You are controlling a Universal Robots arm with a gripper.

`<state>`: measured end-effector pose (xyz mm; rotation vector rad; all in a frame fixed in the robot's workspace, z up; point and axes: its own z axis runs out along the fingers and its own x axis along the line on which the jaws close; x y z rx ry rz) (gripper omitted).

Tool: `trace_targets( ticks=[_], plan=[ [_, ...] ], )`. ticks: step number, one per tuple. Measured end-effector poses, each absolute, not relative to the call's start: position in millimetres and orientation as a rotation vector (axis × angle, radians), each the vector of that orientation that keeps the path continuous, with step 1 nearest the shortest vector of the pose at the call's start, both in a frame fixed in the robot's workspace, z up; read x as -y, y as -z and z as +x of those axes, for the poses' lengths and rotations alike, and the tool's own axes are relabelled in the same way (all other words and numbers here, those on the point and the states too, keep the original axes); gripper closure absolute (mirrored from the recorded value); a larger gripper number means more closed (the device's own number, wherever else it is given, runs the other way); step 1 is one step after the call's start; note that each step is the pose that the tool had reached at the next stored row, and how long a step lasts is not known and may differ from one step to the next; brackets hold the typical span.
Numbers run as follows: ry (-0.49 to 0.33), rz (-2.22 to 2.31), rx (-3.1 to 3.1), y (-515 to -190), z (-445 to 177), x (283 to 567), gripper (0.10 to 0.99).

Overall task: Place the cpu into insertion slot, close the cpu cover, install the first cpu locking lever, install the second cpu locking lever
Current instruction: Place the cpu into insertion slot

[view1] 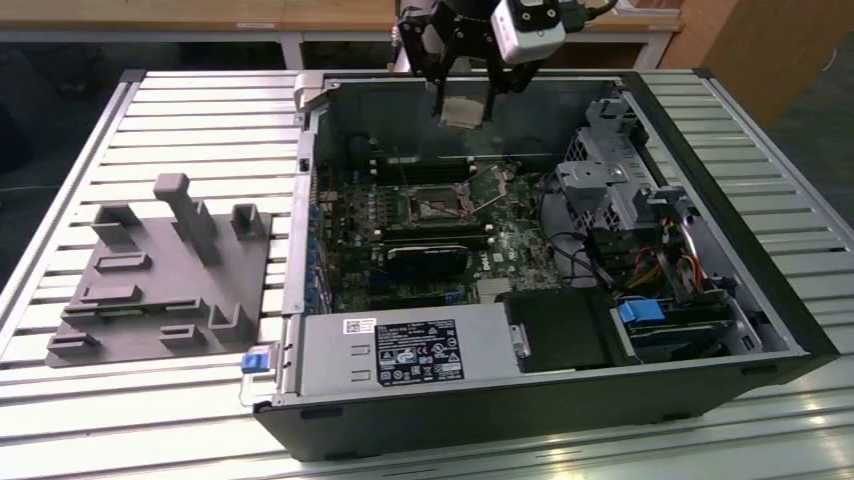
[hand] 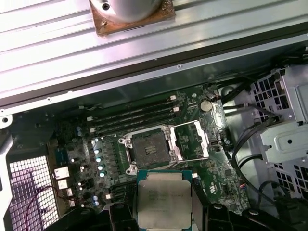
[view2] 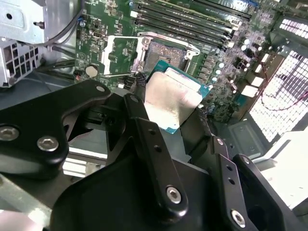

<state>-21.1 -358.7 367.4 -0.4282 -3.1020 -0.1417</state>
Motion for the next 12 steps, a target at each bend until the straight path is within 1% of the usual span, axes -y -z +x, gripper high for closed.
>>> trace_targets(
  ticks=[12],
  plan=[
    [0.142,-0.549,3.086,-366.8,-21.1,358.6,0.549]
  ],
)
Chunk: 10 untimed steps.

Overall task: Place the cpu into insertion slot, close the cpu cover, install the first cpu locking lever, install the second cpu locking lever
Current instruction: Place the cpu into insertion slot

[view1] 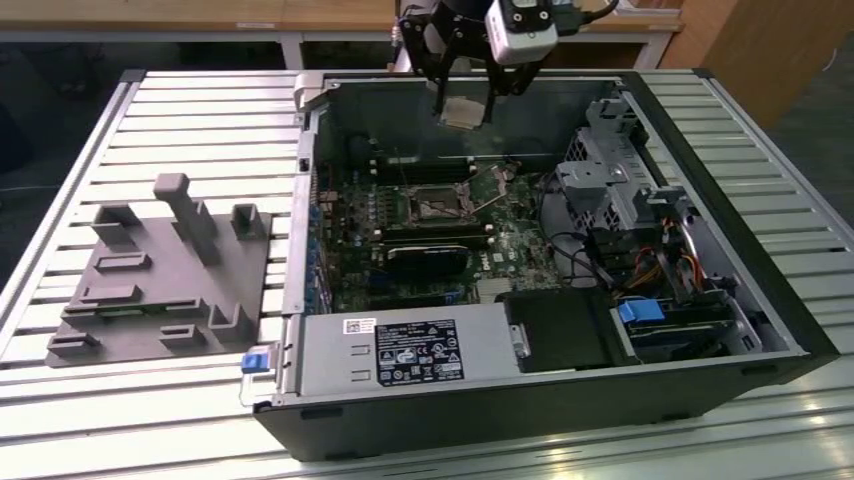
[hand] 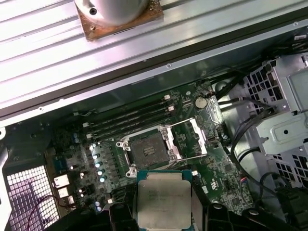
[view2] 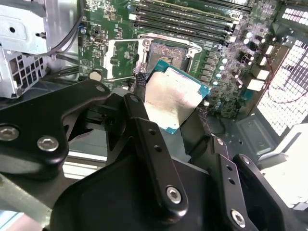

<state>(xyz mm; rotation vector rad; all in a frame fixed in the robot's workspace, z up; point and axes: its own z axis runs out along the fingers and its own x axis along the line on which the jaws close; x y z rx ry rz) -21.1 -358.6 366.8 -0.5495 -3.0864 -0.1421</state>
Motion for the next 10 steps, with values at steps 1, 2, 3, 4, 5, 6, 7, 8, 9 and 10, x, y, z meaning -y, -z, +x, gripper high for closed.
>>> trace_targets(
  ticks=[1,2,3,4,5,6,7,8,9,10],
  plan=[
    [0.142,-0.559,3.085,-366.8,-21.1,358.6,0.549],
    [0.142,-0.570,3.083,-366.7,-21.1,358.6,0.549],
    [0.142,-0.580,3.082,-366.7,-21.1,358.6,0.549],
    [0.142,-0.590,3.080,-366.6,-21.1,358.6,0.549],
    [0.142,-0.600,3.079,-366.6,-21.1,358.6,0.549],
    [0.142,-0.610,3.077,-366.6,-21.1,358.6,0.549],
    [0.142,-0.619,3.075,-366.5,-21.1,358.6,0.549],
    [0.142,-0.630,3.073,-366.4,-21.1,358.6,0.549],
    [0.142,-0.640,3.072,-366.4,-21.1,358.6,0.549],
    [0.142,-0.650,3.070,-366.3,-21.1,358.6,0.549]
  ],
)
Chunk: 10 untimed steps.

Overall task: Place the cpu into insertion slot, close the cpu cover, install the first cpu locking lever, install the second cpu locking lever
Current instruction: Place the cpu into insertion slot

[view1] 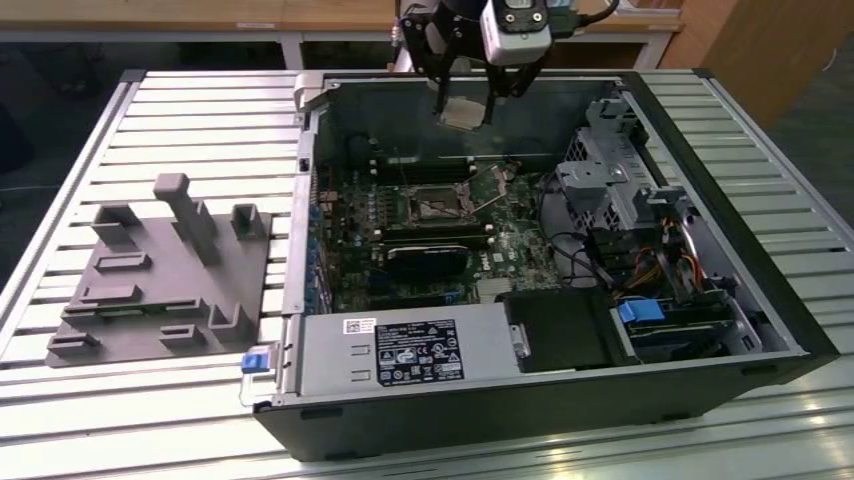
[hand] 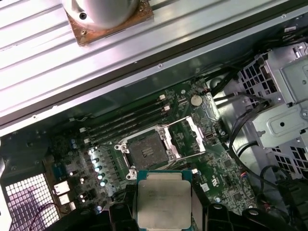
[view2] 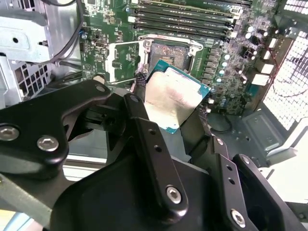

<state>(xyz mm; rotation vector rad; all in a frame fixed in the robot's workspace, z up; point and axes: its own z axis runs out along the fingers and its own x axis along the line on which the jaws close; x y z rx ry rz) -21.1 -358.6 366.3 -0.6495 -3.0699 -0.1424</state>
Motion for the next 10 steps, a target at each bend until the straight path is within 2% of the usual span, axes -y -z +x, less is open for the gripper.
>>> trace_targets(
  ticks=[10],
  plan=[
    [0.142,-0.749,3.050,-365.8,-21.1,358.4,0.549]
  ],
)
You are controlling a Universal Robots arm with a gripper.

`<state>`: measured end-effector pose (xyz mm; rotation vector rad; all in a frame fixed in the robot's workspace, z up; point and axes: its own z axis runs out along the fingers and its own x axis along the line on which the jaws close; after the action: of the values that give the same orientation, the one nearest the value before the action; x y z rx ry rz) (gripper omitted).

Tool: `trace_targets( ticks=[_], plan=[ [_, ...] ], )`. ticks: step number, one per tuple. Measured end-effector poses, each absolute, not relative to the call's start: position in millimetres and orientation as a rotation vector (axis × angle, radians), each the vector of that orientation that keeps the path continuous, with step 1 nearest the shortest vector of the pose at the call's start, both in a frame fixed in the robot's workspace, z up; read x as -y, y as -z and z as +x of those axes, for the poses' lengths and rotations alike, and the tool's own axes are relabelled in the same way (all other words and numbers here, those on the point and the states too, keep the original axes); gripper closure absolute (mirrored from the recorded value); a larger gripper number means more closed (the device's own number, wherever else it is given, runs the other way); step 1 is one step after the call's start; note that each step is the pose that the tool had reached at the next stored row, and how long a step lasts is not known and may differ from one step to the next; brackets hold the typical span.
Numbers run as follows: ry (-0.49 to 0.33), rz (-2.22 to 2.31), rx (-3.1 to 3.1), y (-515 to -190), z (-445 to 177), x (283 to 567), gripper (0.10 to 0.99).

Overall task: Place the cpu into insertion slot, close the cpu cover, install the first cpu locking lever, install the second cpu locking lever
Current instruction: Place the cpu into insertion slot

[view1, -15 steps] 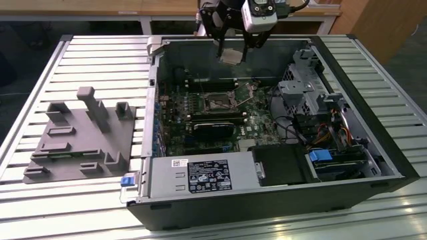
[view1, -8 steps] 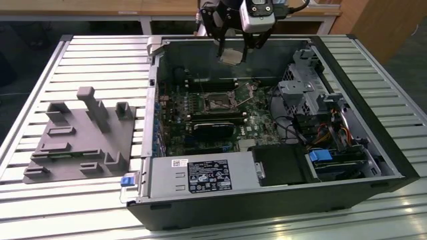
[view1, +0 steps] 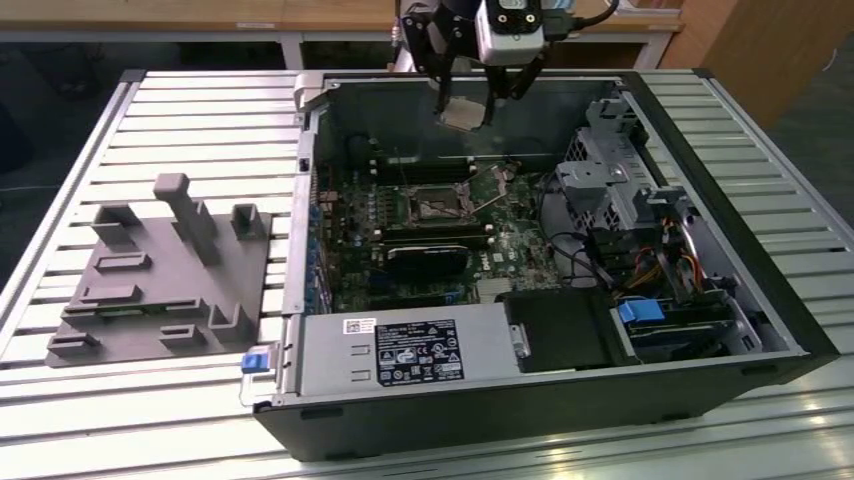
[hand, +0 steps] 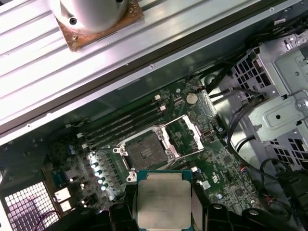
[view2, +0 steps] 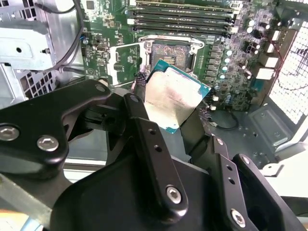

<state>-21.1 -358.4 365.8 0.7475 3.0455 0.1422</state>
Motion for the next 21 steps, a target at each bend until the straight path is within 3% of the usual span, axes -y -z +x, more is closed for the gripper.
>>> trace_targets(
  ticks=[21],
  plan=[
    [-0.141,0.945,-2.984,-364.8,-21.1,358.0,0.549]
  ],
)
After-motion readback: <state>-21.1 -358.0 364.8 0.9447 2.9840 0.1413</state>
